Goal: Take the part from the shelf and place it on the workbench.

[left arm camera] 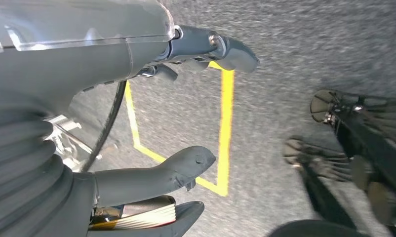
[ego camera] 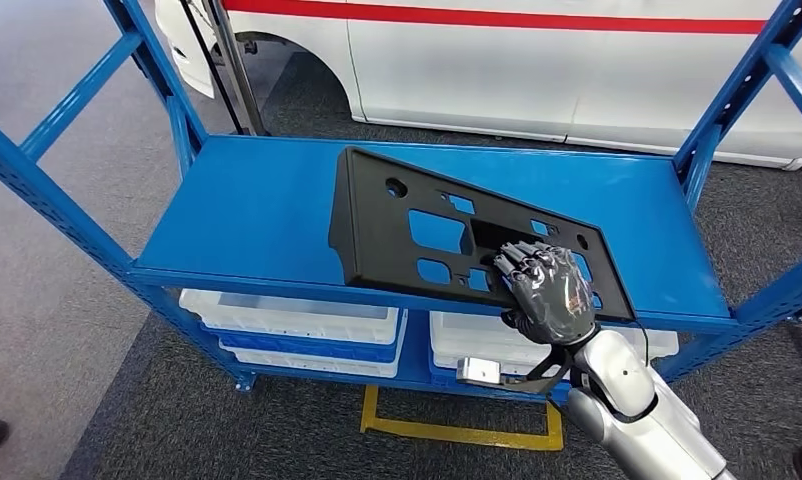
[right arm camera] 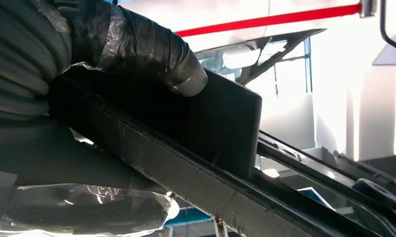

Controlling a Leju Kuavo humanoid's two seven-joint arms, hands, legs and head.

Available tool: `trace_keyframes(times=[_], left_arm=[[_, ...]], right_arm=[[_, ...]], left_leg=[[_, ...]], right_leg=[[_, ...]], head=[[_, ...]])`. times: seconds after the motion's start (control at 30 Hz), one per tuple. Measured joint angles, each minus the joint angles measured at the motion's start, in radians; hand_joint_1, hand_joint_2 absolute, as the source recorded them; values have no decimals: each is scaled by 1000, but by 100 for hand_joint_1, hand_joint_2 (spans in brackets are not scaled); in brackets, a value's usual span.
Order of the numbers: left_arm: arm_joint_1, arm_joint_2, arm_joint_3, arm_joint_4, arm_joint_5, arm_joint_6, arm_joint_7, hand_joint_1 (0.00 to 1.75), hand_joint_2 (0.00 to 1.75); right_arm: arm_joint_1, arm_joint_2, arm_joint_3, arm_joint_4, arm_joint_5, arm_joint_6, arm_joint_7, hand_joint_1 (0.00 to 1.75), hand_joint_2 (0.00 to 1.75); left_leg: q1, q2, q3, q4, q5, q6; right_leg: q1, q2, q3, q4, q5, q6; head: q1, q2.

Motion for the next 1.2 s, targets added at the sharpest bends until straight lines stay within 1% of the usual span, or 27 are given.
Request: trace_keyframes(times=[0.03,0.07,0.1,0.13,0.17,0.23,0.3,0.33,0.4,0.43,0.47,0.53,0.57,0.6,0.67,0.7,0.73,0.77,0.8,0.83,0.9,0.93,1.0,1.07,1.1,1.13,1.2], left_arm=[[0,0,0,0,0,0,-2,0,175],[0,0,0,0,1,0,-4,0,175],[0,0,0,0,1,0,-6,0,175],[0,0,0,0,1,0,-8,0,175],[-1,0,0,0,2,0,-8,0,175],[-2,0,0,0,2,-1,-9,0,175],[-3,0,1,0,3,-1,-10,0,175],[-3,0,1,0,3,-1,-11,0,175],[0,-1,1,1,3,-2,-13,0,175],[1,-1,1,1,2,-3,-14,0,175],[1,-1,1,1,2,-5,-15,0,175],[1,-2,1,1,2,-7,-16,0,175],[1,-2,1,1,2,-7,-16,0,175],[1,-3,1,1,2,-8,-16,0,175],[1,-3,1,1,2,-8,-16,0,175],[1,-4,1,1,2,-8,-16,0,175],[0,-4,1,1,1,-8,-16,0,175],[0,-5,1,1,0,-8,-16,0,175],[-1,-5,1,1,-1,-8,-16,0,175],[-1,-6,1,1,-3,-8,-16,0,175],[-1,-5,1,2,-9,-10,-16,0,175],[0,-4,1,2,-12,-12,-16,0,175],[0,-2,1,3,-21,-16,-16,0,175],[-2,1,0,3,-33,-19,-16,0,175],[-5,4,0,3,-41,-21,-17,0,175],[-8,8,-2,3,-52,-23,-18,0,175],[-16,20,-9,3,-80,-29,-19,0,175]], right_arm=[[9,-4,0,-18,-13,0,-9,175,175],[20,-10,0,-36,-24,0,-18,175,175],[31,-15,0,-52,-32,-1,-25,175,175],[41,-20,0,-68,-37,-1,-32,175,175],[51,-24,0,-82,-42,-2,-37,175,175],[65,-34,0,-112,-55,-4,-52,175,175],[80,-45,-1,-146,-75,-7,-69,175,175],[90,-52,-1,-164,-82,-10,-76,175,175],[113,-66,-2,-196,-90,-17,-86,175,175],[124,-73,-2,-210,-91,-20,-89,175,175],[134,-80,-2,-220,-91,-23,-91,175,175],[147,-92,-3,-236,-92,-25,-92,175,175],[153,-96,-3,-242,-92,-25,-92,175,175],[158,-100,-4,-246,-92,-25,-92,175,175],[164,-104,-4,-252,-92,-25,-93,175,175],[165,-105,-5,-255,-92,-26,-94,175,175],[165,-105,-6,-258,-92,-26,-95,175,175],[165,-106,-7,-263,-92,-27,-98,175,175],[165,-106,-8,-268,-93,-29,-102,175,175],[164,-107,-9,-272,-94,-30,-106,175,175],[166,-107,-9,-277,-99,-35,-116,175,175],[166,-107,-9,-279,-101,-38,-121,175,175],[168,-107,-8,-281,-105,-41,-129,175,175],[169,-106,-6,-281,-110,-41,-136,175,175],[170,-104,-5,-280,-113,-40,-140,175,175],[170,-101,-2,-279,-117,-38,-144,175,175],[163,-87,12,-271,-124,-26,-151,175,175]], left_leg=[[1,0,-14,61,-46,-3],[2,0,-21,119,-73,-6],[3,0,-17,156,-76,-7],[3,0,3,162,-55,-5],[3,0,38,133,-25,-2],[0,-3,150,-5,6,8],[-5,-5,235,-134,-12,17],[-9,-6,249,-164,-17,20],[-8,-3,237,-177,3,31],[-7,0,226,-181,17,39],[-5,3,213,-184,32,47],[-6,7,182,-182,56,58],[-7,8,164,-179,69,59],[-8,8,146,-175,81,59],[-9,9,105,-160,103,55],[-9,10,85,-151,111,52],[-11,9,68,-141,118,49],[-12,9,55,-131,124,45],[-13,8,47,-125,131,41],[-14,8,42,-122,140,35],[-12,6,35,-121,152,23],[-11,5,28,-113,138,16],[-6,3,6,-53,54,2],[-1,2,-19,63,-41,-9],[1,2,-22,117,-57,-14],[3,2,-15,150,-44,-17],[7,5,40,127,31,-21]], right_leg=[[1,0,-15,1,11,-2],[1,-1,-30,2,23,-2],[2,-1,-46,3,34,-1],[3,-2,-61,5,45,0],[3,-1,-76,6,56,2],[4,0,-97,8,77,8],[5,0,-105,5,97,19],[4,-1,-106,0,108,25],[3,-1,-110,-8,119,38],[2,0,-116,1,100,43],[2,1,-125,27,60,46],[1,2,-149,136,-51,51],[1,2,-158,201,-86,54],[1,2,-159,251,-93,56],[1,2,-121,269,-45,56],[1,2,-76,227,-19,54],[3,2,-19,159,-16,51],[4,2,38,82,-31,47],[7,2,79,22,-51,42],[10,2,100,-16,-67,36],[10,0,92,-28,-58,21],[8,-3,82,-29,-46,12],[4,-8,55,-31,-21,-3],[4,-9,21,-28,5,-7],[3,-9,1,-25,18,-6],[3,-11,-20,-21,30,-5],[3,-16,-59,-13,51,-1]], head=[[0,0],[0,0],[0,0],[0,0],[0,0],[0,0],[0,0],[0,0],[1,0],[1,0],[2,0],[2,0],[2,0],[2,0],[2,0],[2,0],[2,0],[2,0],[2,0],[2,0],[2,0],[1,0],[1,0],[1,0],[1,0],[1,0],[1,0]])
